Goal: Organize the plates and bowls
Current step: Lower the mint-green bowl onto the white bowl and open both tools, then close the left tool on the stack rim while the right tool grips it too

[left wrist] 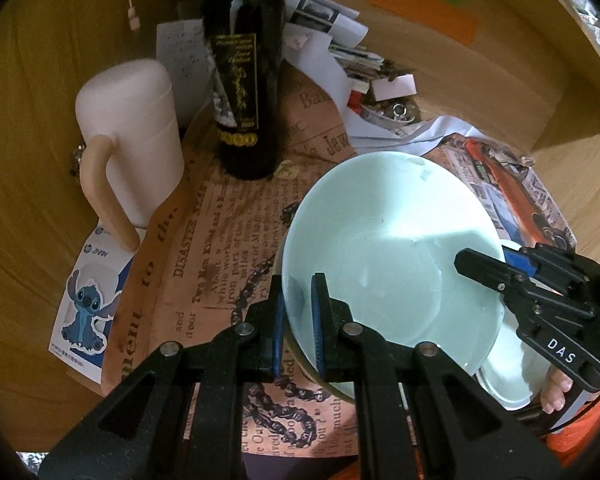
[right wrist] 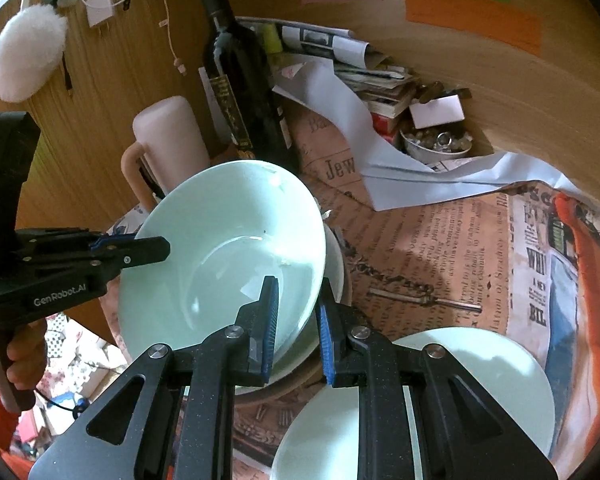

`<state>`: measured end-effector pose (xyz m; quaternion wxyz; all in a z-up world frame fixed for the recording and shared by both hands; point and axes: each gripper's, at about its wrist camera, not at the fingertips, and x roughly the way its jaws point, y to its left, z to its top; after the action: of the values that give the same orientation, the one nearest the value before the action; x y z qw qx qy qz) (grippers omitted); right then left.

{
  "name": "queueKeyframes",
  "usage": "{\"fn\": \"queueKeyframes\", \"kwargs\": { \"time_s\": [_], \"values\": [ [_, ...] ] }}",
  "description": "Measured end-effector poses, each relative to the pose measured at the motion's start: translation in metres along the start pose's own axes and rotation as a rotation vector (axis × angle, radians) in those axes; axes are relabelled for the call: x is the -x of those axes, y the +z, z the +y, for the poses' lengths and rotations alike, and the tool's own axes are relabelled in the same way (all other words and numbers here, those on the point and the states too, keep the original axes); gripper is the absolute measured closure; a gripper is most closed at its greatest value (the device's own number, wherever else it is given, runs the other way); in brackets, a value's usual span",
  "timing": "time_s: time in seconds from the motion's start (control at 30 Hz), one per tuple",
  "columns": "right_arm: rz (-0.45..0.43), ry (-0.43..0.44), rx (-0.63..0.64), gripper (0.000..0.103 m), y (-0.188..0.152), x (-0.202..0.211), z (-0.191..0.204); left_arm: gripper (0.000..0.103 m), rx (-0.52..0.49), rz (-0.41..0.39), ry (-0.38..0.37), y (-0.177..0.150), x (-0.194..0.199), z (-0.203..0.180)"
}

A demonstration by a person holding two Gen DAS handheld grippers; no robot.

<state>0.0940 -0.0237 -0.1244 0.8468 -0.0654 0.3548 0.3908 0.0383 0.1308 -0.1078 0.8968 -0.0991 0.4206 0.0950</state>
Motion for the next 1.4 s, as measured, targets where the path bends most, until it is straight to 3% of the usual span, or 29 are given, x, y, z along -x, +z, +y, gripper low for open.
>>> {"fn": "queueKeyframes", "kwargs": {
  "time_s": [0.4, 0.53, 0.6, 0.73, 0.83, 1.07, 1.4],
  "values": [
    [-0.003, -0.039, 0.049, 0.083, 0.004, -0.002, 0.005, 0.092, -0.045, -0.017, 0.024, -0.002, 0.000, -0.003],
    [-0.004, -0.051, 0.066, 0.070, 0.008, 0.001, 0.004, 0.087, -0.067, -0.043, 0.030, 0.000, 0.006, -0.007],
    [-0.028, -0.083, 0.089, 0.060, 0.008, 0.004, 0.006, 0.082, -0.073, -0.056, 0.029, 0.001, 0.011, -0.008],
    [-0.077, -0.108, 0.124, 0.047, 0.010, 0.014, 0.009, 0.055, -0.056, -0.100, 0.026, 0.003, 0.024, -0.005],
    [-0.092, -0.116, 0.122, 0.040, 0.013, 0.019, 0.007, 0.043, -0.036, -0.125, 0.018, 0.005, 0.033, -0.001],
    [-0.032, -0.073, 0.059, 0.038, 0.013, 0.012, -0.010, 0.031, -0.021, -0.104, -0.002, 0.001, 0.033, 0.007],
    [0.110, 0.001, -0.003, 0.038, 0.007, -0.017, -0.027, 0.031, 0.015, 0.015, -0.040, -0.014, -0.001, 0.018]
  ]
}}
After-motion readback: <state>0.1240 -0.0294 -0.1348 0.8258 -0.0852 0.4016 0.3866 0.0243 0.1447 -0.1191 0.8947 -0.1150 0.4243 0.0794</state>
